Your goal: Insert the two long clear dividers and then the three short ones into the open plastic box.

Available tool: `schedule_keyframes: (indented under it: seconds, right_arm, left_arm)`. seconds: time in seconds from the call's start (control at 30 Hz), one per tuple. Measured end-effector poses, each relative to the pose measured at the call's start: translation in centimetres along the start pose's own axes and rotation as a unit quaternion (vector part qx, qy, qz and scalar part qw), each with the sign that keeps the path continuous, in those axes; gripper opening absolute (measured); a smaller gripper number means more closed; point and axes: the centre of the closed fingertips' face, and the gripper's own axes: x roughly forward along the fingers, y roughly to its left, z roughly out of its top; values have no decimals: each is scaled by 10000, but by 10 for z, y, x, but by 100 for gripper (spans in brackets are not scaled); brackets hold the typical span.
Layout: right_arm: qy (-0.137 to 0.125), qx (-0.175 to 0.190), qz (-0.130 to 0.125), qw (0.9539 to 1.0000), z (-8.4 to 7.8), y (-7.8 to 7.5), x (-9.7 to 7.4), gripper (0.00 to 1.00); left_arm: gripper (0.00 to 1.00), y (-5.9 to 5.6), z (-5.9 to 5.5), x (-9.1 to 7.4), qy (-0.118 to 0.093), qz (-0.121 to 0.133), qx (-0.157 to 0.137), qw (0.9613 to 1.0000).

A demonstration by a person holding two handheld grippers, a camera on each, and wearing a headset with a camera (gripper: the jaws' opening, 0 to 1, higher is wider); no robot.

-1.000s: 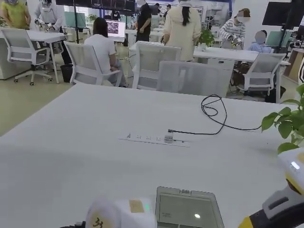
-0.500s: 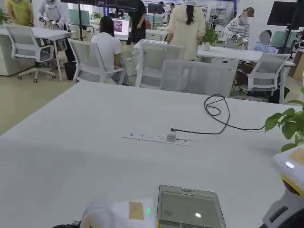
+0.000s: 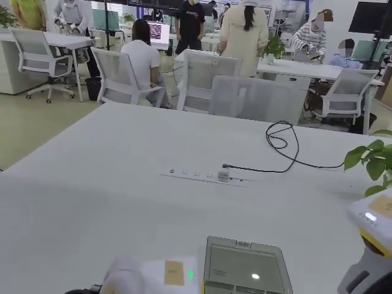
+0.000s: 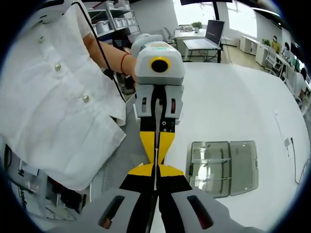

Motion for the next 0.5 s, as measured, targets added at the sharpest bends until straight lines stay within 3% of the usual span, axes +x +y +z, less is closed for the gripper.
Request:
schedule_keyframes:
  seconds: [0.5]
  right_arm:
    - [25,-24,-32,10000,1,-1,3,3]
  left_arm:
    - [0,0,-2,-3,-19,101,-32,9999]
